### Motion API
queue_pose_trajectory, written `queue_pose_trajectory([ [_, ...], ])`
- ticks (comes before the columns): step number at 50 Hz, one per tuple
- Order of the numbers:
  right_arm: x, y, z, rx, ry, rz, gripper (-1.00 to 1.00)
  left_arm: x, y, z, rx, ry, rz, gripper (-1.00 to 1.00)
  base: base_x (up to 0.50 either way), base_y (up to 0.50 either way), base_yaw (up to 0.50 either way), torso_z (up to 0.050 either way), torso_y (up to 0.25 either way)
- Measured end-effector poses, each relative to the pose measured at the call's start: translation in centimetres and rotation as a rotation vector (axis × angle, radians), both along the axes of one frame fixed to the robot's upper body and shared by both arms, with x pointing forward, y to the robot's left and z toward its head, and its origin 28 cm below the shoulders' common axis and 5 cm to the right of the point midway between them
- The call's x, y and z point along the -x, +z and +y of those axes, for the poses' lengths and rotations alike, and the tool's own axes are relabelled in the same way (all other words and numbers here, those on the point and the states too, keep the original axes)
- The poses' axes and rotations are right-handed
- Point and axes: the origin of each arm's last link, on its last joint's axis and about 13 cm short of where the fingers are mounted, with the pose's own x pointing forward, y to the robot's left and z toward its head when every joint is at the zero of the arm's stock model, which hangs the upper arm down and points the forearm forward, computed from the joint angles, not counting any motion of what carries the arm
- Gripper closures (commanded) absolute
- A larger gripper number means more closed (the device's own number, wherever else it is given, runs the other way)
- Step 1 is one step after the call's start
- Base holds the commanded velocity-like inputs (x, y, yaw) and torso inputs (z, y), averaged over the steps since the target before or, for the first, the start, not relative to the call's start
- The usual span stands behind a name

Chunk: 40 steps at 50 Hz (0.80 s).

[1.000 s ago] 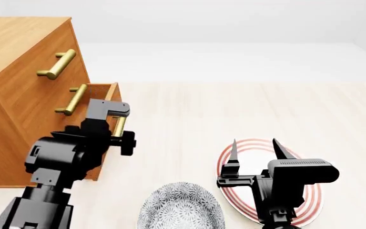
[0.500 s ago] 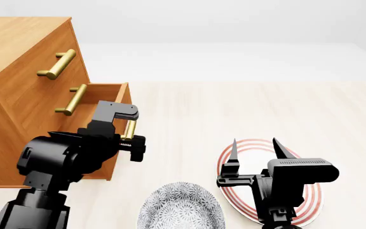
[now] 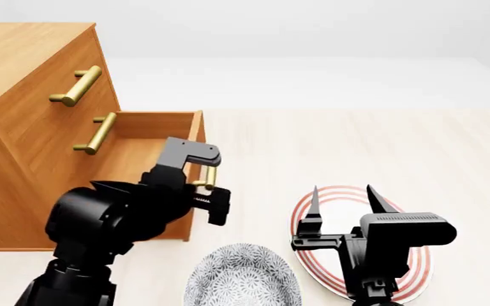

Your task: Open the bottom drawer of the cabinet.

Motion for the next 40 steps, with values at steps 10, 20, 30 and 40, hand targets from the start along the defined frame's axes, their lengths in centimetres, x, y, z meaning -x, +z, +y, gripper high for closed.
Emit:
queue_pose_trajectory([
  [10,0.0,0.2,0.0,0.002,0.0,-0.003,-1.0,0.6,0.2,-0.2,0.012,-0.024,-0.002,-1.0,0.0,0.0,0.0,0.0,0.0],
  [20,0.0,0.4,-0.1,0.004,-0.002,-0.009,-1.0,1.4,0.9,-0.1,0.079,-0.035,-0.128,-1.0,0.0,0.0,0.0,0.0,0.001],
  [30,-0.1,1.2,-0.1,0.012,-0.006,-0.032,-1.0,3.7,4.0,0.3,0.199,-0.003,-0.464,-1.0,0.0,0.0,0.0,0.0,0.0],
  [40,-0.4,3.8,0.2,0.048,-0.01,-0.117,-1.0,6.6,6.0,0.8,0.224,0.067,-0.766,-1.0,0.0,0.0,0.0,0.0,0.0],
])
